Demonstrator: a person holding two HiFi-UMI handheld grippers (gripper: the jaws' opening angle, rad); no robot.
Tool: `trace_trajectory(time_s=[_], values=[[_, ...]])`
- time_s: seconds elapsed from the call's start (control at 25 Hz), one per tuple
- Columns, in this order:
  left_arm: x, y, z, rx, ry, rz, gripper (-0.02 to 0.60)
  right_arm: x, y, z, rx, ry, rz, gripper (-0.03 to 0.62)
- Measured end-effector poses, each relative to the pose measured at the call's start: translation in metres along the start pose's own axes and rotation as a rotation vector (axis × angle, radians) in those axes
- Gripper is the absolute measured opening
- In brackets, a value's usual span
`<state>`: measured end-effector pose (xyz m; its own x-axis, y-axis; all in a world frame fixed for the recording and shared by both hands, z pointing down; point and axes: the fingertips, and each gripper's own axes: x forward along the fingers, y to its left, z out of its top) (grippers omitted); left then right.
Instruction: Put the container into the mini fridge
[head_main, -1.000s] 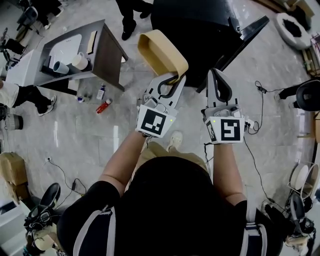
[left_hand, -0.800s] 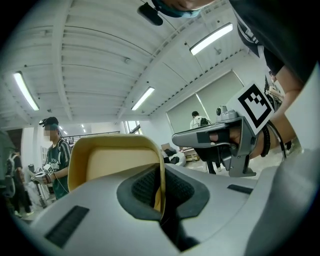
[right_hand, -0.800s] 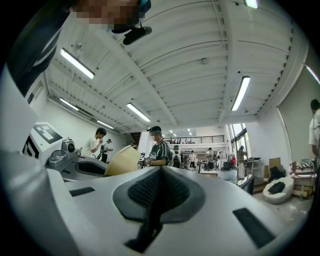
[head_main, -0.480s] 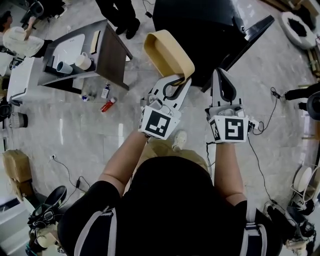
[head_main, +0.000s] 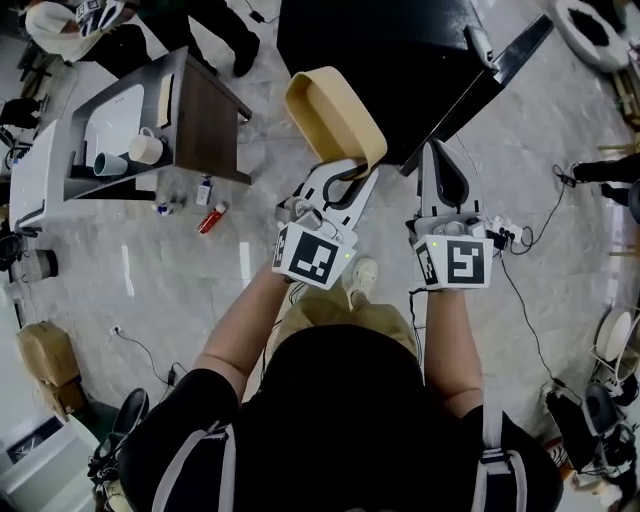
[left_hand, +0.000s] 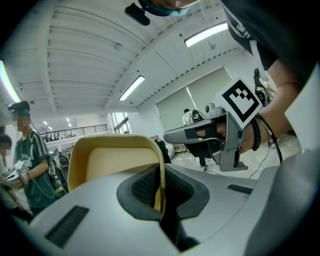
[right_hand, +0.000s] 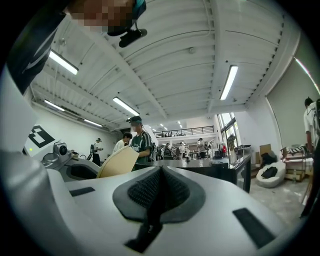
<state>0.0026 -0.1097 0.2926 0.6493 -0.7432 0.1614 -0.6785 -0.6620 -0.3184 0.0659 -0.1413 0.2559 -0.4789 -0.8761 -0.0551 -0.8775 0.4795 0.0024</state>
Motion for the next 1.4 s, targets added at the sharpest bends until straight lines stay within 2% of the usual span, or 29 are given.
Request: trace_trajectory(time_s=[0.2,0.52,0.84,1.04,1.4], values=[[0.040,0.012,-0.037,0.090,0.064,-0.070,0.025,0.038,-0.019,-0.031,0.034,0.039,-0.027,0.037],[0.085,0.024,-0.082,0.108,0.127,-0.177,0.025,0.083,-0.052,-0.053,0.069,0.061,-0.084,0.037],[0.118,0.014,-0.133,0.188,0.242,-0.307,0.025,0.111,-0.078,-0.091,0.085,0.113,-0.129,0.037],[0.129,0.017,-0.162,0.185,0.295,-0.400,0.025,0.127,-0.078,-0.113,0.046,0.150,-0.152,0.037],[0.159,0.019,-0.205,0.204,0.342,-0.470,0.025,0.134,-0.096,-0.153,0.057,0.213,-0.199,0.037]])
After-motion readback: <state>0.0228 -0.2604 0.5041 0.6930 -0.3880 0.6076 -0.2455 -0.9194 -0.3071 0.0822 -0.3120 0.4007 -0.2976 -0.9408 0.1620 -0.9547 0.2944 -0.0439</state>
